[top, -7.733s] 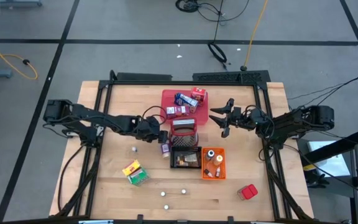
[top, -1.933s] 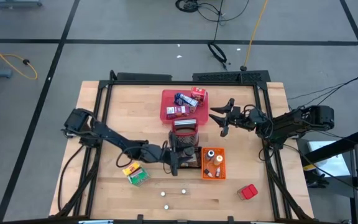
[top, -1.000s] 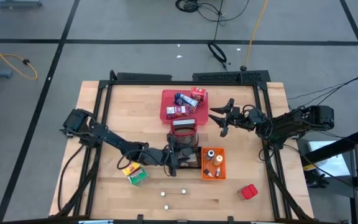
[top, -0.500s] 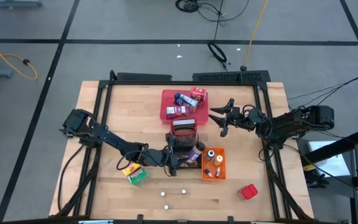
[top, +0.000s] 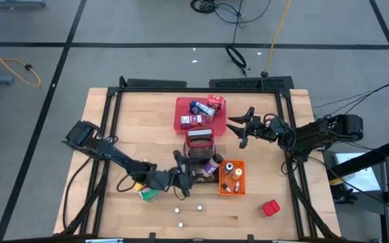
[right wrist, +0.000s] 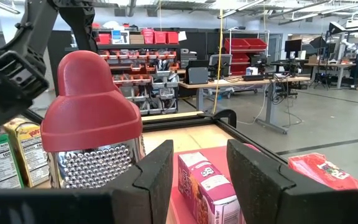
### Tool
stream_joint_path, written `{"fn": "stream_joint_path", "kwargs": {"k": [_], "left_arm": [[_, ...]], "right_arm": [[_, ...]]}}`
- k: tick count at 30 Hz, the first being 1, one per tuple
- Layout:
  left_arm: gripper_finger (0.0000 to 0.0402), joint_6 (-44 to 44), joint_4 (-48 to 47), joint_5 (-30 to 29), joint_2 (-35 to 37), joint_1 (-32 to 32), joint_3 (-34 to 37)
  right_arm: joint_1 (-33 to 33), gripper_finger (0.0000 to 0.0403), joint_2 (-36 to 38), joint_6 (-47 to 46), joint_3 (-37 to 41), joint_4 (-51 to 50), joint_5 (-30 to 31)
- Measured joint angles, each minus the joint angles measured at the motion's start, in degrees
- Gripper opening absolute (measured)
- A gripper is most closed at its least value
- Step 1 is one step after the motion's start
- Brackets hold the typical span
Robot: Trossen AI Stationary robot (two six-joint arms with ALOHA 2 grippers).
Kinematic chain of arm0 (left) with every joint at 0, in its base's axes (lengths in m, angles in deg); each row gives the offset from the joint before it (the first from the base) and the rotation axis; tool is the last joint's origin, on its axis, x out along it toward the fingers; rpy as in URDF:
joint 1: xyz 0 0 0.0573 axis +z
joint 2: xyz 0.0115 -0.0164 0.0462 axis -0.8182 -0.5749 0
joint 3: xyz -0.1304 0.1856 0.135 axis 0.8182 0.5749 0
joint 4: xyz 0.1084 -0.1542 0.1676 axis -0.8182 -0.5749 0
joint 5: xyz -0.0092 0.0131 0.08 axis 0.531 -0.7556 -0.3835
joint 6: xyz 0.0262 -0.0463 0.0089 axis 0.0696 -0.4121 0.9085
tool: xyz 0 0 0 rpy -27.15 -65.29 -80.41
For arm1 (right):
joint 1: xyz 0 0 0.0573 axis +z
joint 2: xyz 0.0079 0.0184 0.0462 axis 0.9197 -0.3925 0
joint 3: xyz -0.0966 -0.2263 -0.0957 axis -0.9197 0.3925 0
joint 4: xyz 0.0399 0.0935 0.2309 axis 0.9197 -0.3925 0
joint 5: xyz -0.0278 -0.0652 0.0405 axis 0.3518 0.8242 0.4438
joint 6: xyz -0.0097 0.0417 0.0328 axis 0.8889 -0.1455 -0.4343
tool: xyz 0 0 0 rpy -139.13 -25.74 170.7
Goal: Pick & Place Kitchen Items
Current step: Put the green cereal box into the red bin
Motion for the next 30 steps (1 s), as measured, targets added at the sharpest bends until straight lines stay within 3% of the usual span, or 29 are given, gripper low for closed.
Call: {"fn": "stream_joint_path", "kwargs": {"k": [9, 15, 19, 22, 26, 30], "left_arm": [[0.0273, -13.7, -5.5, 0.4, 4.8, -6.9, 0.0], [0.0269, -29.7, -12.2, 9.9, 8.0, -10.1, 0.0], [0.0257, -35.7, -13.3, 14.4, 8.6, -11.9, 0.0], [0.0248, -38.9, -15.7, 13.2, 8.6, -13.5, 0.0], [0.0236, -44.0, -22.0, 7.2, 10.5, -16.4, 0.0], [0.0225, -51.1, -31.9, 2.9, 14.3, -19.4, 0.1]], "right_arm": [[0.0, 0.0141, 0.0, 0.0, 0.0, -0.9, 0.0], [0.0, 0.0141, 0.0, 0.0, 0.0, -0.9, 0.2], [0.0, 0.0141, 0.0, -0.4, 0.0, -0.9, 0.2], [0.0, 0.0141, 0.0, -0.4, 0.0, -0.9, 0.1], [0.0, 0.0141, 0.0, -0.4, 0.0, -0.9, 0.1], [0.0, 0.0141, 0.0, -0.4, 0.0, -0.9, 0.1]]}}
